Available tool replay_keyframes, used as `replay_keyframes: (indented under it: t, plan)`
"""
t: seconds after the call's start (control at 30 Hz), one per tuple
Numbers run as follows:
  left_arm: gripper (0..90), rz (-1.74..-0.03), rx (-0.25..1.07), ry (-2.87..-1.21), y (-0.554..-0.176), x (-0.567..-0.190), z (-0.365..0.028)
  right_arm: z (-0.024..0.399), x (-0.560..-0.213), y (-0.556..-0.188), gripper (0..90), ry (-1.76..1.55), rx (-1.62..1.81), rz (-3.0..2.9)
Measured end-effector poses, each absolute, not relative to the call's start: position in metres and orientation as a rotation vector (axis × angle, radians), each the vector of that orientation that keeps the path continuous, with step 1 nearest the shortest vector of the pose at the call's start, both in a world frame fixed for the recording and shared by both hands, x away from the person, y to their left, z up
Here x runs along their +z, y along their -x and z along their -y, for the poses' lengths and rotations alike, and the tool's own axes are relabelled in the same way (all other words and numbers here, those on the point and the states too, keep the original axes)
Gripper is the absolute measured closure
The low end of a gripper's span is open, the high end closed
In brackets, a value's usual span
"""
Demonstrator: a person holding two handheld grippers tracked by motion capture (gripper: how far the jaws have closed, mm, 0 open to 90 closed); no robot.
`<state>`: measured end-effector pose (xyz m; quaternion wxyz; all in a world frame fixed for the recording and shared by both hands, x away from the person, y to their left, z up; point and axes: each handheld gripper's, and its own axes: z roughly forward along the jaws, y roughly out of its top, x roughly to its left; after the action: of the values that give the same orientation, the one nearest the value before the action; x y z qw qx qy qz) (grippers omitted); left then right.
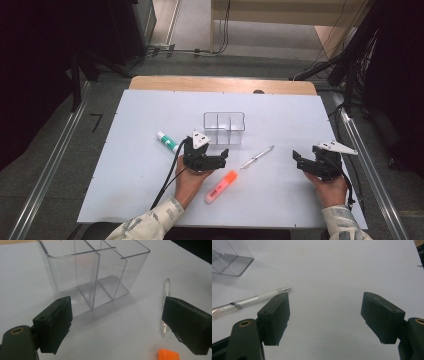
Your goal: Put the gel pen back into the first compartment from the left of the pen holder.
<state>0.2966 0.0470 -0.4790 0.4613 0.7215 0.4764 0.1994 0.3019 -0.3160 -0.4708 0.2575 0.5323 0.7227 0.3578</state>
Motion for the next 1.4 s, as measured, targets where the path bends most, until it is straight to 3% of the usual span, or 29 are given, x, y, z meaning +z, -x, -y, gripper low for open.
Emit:
replay_keyframes:
  t: [0.3, 0.83, 1.4]
  plan:
    - [12.8, -1.118, 0.457, -1.829, -0.308, -0.474, -0.020, 0.317, -0.471, -0.302, 21.8, -1.447, 0.965, -1.958]
    - [15.8, -0.986, 0.547, -1.922, -0.318, -0.474, 0.032, 0.317, -0.471, -0.302, 21.8, -1.441, 0.966, -1.962]
    - [27.8, -0.940, 0.421, -1.984, -0.347, -0.483, 0.067, 0.317, -0.471, -0.303, 21.8, -1.440, 0.967, -1.964]
